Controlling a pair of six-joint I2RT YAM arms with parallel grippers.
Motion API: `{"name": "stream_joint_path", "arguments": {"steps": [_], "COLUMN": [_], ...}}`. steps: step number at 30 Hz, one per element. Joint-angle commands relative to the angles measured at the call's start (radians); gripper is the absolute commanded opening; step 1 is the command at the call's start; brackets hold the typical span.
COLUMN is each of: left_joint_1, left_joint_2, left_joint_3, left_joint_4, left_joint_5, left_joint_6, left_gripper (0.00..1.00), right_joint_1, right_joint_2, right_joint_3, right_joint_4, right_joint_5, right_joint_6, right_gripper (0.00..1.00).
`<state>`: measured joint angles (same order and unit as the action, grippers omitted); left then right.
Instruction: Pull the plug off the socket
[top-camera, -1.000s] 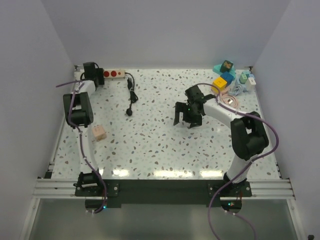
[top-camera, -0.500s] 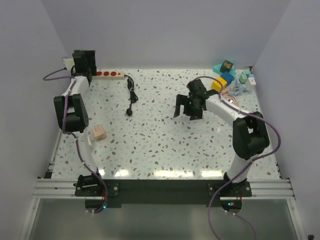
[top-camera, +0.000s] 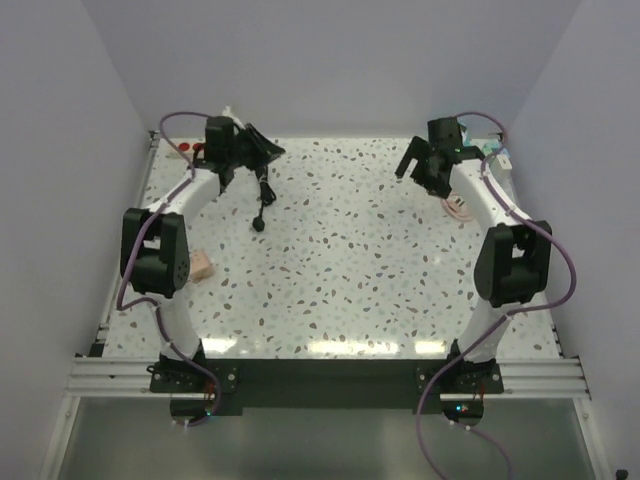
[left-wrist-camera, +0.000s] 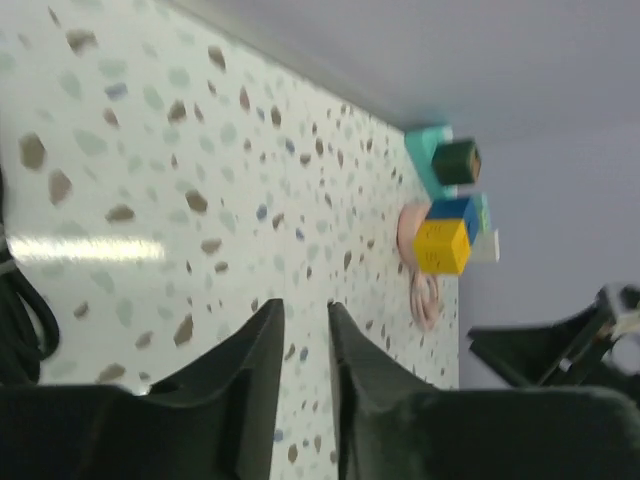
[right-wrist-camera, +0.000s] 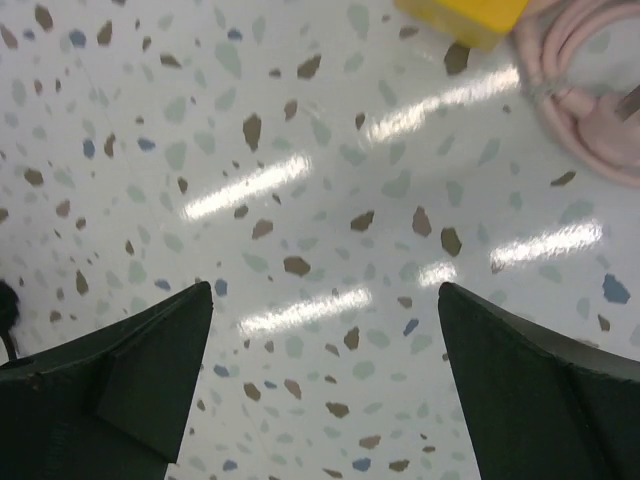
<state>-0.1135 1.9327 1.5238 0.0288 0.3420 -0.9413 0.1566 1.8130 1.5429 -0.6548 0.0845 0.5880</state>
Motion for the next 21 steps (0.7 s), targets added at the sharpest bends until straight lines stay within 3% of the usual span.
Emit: {"name": "stream_joint_path", "arguments": {"steps": [1, 5, 9, 13, 21], "left_joint_1": [-0.07, -0.109, -0.107, -0.08, 0.024], "left_joint_2": [-0.041, -0.003, 0.037, 0.151, 0.411], "left_joint_3": [-0.155, -0.217, -0.185, -0.039, 0.283], "left_joint_4": [-0.092, -0.154, -0.222, -0.317, -0.474], "left_joint_5": [0.132, 0.129, 0.01, -0.127, -0.167], "left_joint_6": [0.176, 0.223, 0.277, 0.351, 0.421], "left_gripper": [0.25, 0.09, 0.02, 0.0, 0.0], "right_joint_1": [-0.031, -0.093, -0.141, -0.155, -0.196], "right_joint_2": [0.074, 0.146, 0.224, 0.333, 0.528], "right_joint_3": [0.135, 0.233, 0.325, 0.483, 0.738], "right_joint_4": [-0.029, -0.029, -0.016, -0.057, -0.236], "right_joint_5": [0.112, 0.147, 0.111, 0.107, 0.14], "right_joint_6": [0.038, 0.073, 0.067, 0.036, 0.101], "right_gripper": [0.99, 0.99, 0.99, 0.99, 0.99]}}
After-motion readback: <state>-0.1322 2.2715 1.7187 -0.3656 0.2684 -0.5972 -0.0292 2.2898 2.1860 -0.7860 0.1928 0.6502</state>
